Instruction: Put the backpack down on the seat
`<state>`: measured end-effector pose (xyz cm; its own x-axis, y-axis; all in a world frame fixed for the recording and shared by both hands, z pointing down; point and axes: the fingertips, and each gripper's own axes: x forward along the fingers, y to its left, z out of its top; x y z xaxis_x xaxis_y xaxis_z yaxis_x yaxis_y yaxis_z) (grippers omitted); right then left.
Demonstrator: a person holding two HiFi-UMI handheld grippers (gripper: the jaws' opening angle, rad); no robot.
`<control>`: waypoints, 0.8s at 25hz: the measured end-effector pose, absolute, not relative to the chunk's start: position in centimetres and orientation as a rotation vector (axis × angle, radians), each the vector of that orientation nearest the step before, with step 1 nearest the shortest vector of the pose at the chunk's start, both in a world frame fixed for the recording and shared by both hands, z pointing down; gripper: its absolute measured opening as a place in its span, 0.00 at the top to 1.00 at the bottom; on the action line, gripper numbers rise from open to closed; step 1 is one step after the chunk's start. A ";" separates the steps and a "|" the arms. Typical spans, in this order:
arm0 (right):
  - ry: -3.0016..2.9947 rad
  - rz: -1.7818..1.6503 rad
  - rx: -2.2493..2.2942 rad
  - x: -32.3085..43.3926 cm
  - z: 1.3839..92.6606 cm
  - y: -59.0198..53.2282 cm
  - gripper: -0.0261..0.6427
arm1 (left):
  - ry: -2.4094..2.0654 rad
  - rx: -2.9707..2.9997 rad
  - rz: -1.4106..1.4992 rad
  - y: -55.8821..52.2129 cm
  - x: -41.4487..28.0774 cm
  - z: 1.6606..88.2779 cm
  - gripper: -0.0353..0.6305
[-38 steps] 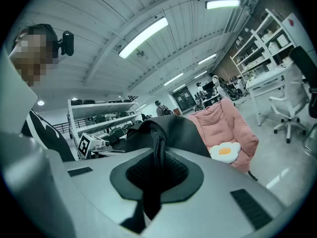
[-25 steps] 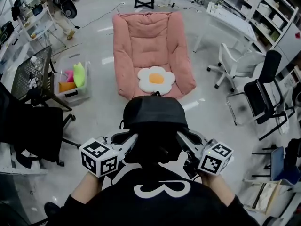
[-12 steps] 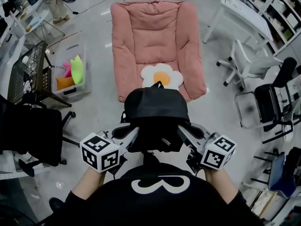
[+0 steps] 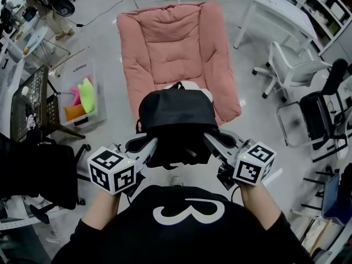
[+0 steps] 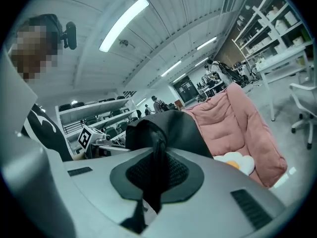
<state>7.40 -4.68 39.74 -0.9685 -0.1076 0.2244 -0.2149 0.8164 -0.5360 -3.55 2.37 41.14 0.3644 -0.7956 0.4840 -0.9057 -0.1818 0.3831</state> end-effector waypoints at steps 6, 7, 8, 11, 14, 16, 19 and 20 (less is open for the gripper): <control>-2.820 0.835 0.306 6.2 39.3 -7.1 0.92 | -1.444 2.025 0.211 -0.1 -4.8 41.1 0.91; -2.818 0.832 0.319 5.9 39.4 -7.6 0.92 | -1.434 2.027 0.208 -0.6 -5.0 41.3 0.91; -2.816 0.829 0.334 5.6 39.5 -8.1 0.92 | -1.424 2.030 0.204 -1.1 -5.3 41.4 0.91; -2.808 0.820 0.367 4.7 39.8 -9.5 0.92 | -1.392 2.045 0.196 -2.6 -6.3 41.8 0.91; -2.803 0.824 0.401 4.0 40.0 -11.1 0.92 | -1.356 2.061 0.199 -4.5 -7.1 42.0 0.91; -2.799 0.837 0.440 3.2 40.0 -12.5 0.92 | -1.334 2.071 0.203 -6.0 -8.1 42.0 0.91; -2.790 0.852 0.493 1.1 40.1 -14.6 0.92 | -1.309 2.081 0.218 -8.1 -10.2 42.1 0.91; -2.789 0.851 0.511 0.3 40.2 -15.4 0.92 | -1.301 2.086 0.223 -8.9 -11.0 42.2 0.91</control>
<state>0.32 -15.39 40.17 -0.9245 -0.2708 0.2684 -0.3745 0.7770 -0.5060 -11.02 -8.89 42.16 0.4906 -0.7372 0.4647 -0.8498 -0.2867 0.4424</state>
